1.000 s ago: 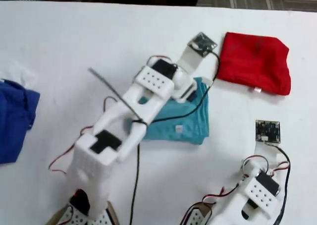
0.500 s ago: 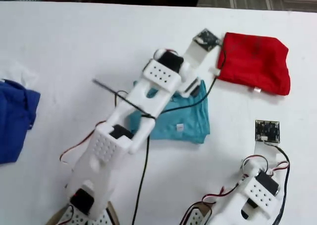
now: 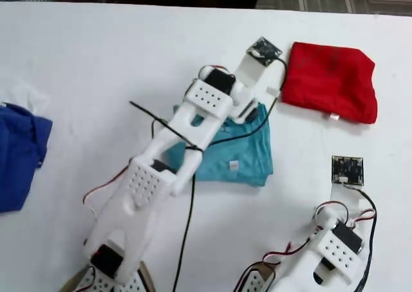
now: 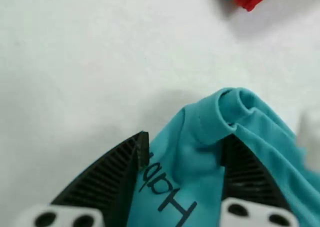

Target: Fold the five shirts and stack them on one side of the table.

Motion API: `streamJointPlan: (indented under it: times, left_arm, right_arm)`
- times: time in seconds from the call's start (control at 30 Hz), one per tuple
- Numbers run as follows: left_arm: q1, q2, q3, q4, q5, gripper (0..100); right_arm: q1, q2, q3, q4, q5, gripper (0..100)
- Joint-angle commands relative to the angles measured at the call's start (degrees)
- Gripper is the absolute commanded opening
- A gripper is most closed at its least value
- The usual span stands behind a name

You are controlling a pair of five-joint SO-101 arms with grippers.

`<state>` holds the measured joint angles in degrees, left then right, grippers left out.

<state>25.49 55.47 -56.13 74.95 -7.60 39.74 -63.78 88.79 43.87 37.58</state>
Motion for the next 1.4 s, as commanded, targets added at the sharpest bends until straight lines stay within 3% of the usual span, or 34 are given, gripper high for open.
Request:
streamJointPlan:
  times: [0.0, 0.2, 0.4, 0.77, 1.03, 1.37]
  left_arm:
    - [-0.2, -0.4, -0.7, 0.9, 0.2, 25]
    - [0.1, -3.1, -12.9, 14.3, 0.2, 25]
    - [5.0, -2.9, -23.9, 27.0, 0.2, 25]
    - [2.5, -7.1, -19.4, 27.6, 0.2, 25]
    - [4.3, -24.1, -0.1, 27.5, -0.3, 25]
    - [-10.2, -51.0, 29.8, 27.3, -7.8, 25]
  right_arm:
    - [0.2, -1.3, -0.2, 0.0, -0.3, 2.4]
    - [-1.1, -1.2, -0.2, 0.0, -0.3, 2.4]
    - [-1.1, -1.3, -0.2, 0.0, -0.3, 2.4]
    - [-1.1, -1.4, -0.2, 0.0, -0.3, 2.2]
    - [-1.1, -1.4, -0.2, 0.0, -0.3, 2.2]
    - [-1.1, -1.4, -0.2, 0.0, -0.3, 2.2]
